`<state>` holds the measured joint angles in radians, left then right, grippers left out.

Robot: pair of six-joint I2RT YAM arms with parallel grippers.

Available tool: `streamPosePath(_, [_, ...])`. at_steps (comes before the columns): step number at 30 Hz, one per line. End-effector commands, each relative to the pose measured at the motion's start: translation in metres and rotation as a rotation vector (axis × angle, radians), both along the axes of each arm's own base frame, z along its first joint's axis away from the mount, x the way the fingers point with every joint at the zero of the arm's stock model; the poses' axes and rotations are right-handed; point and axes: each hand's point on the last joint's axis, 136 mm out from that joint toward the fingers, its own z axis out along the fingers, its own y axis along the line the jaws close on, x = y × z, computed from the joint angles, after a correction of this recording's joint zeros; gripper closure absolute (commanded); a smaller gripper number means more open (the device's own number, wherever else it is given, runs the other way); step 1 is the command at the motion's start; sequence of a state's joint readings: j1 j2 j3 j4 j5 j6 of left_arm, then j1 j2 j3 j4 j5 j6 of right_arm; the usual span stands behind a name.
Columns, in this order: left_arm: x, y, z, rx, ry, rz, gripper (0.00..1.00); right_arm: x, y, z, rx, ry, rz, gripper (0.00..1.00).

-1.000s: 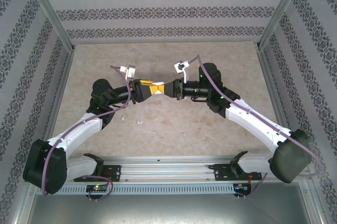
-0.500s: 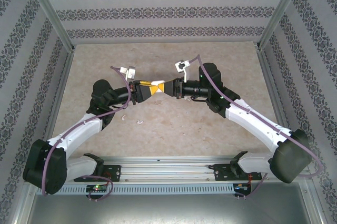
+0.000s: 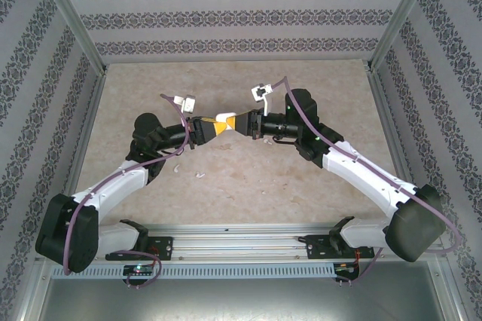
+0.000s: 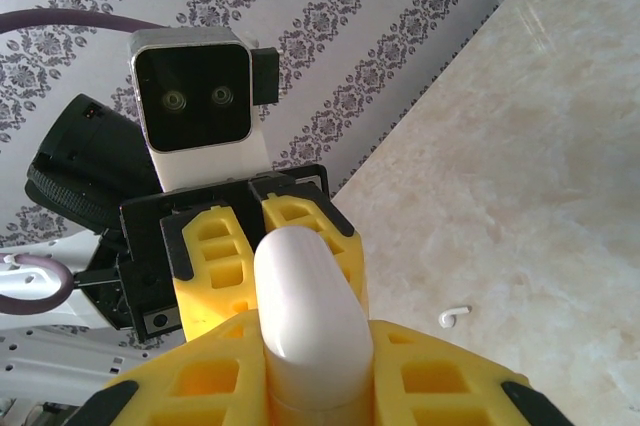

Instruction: Insert wireless bluetooth earbuds into charging case

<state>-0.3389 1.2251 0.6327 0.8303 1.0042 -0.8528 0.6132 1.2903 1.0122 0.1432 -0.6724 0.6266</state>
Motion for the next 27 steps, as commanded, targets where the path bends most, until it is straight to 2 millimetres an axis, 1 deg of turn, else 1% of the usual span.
streamPosePath(1, [-0.009, -0.002, 0.015, -0.006, -0.141, -0.013, 0.96, -0.006, 0.013, 0.018, 0.038, -0.034, 0.054, 0.75])
streamPosePath(3, [-0.011, 0.001, 0.013, 0.01, -0.174, 0.011, 0.96, -0.007, 0.014, 0.014, 0.022, -0.022, 0.064, 0.7])
streamPosePath(5, [-0.016, 0.002, 0.012, 0.034, -0.229, 0.014, 0.96, -0.007, 0.014, 0.01, 0.002, -0.02, 0.066, 0.67])
streamPosePath(9, [-0.025, 0.007, 0.009, 0.092, -0.331, 0.047, 0.98, -0.005, 0.009, 0.003, -0.031, -0.007, 0.039, 0.6])
streamPosePath(14, [-0.028, 0.012, 0.003, 0.156, -0.361, 0.075, 1.0, 0.006, 0.003, -0.004, -0.056, 0.032, -0.007, 0.53])
streamPosePath(19, [-0.032, 0.015, 0.003, 0.155, -0.388, 0.089, 1.0, 0.009, 0.005, -0.009, -0.069, 0.074, -0.009, 0.48])
streamPosePath(24, [-0.031, 0.015, -0.002, 0.167, -0.376, 0.09, 1.0, 0.009, 0.006, -0.009, -0.068, 0.094, -0.005, 0.45])
streamPosePath(27, [-0.03, 0.015, -0.004, 0.169, -0.378, 0.097, 1.0, 0.012, 0.001, -0.013, -0.101, 0.111, -0.042, 0.43])
